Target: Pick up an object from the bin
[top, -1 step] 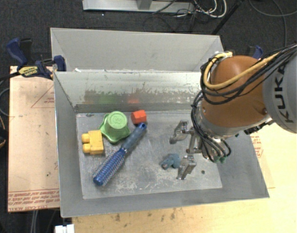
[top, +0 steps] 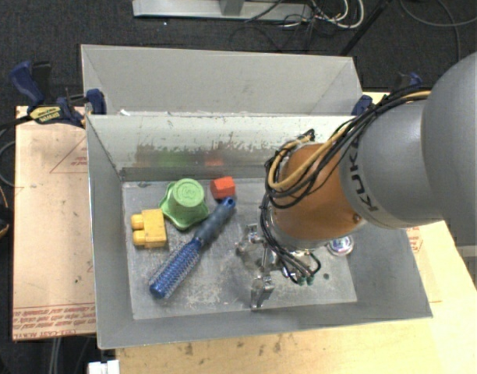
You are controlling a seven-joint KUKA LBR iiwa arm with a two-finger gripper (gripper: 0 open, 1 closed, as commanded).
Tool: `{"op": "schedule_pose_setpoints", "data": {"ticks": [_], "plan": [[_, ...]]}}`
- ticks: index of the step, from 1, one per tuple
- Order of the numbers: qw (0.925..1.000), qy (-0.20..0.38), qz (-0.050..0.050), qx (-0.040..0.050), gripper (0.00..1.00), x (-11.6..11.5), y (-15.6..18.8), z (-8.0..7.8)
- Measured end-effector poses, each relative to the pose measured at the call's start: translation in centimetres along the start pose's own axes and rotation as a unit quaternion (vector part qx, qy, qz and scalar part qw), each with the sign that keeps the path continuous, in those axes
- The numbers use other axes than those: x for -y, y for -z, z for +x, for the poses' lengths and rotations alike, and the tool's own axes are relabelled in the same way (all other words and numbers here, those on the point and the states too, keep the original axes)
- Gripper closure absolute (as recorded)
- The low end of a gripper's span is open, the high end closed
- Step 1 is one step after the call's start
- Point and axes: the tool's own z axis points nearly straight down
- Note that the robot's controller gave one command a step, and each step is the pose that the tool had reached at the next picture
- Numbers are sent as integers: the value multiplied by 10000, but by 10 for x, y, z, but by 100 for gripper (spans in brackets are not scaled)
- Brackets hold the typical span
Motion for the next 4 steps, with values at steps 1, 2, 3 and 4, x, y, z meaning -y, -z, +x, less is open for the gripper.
{"op": "schedule_pose_setpoints", "data": {"ticks": [1, 2, 3, 4], "plan": [[10000, 72, -8, 37, 0, -63, 132, -21], [9984, 567, -12, 12, 0, -119, -1, -91], [9985, 550, -6, 13, 100, -117, 3, -91], [9971, 758, 2, 31, 100, -103, 118, -92]]}}
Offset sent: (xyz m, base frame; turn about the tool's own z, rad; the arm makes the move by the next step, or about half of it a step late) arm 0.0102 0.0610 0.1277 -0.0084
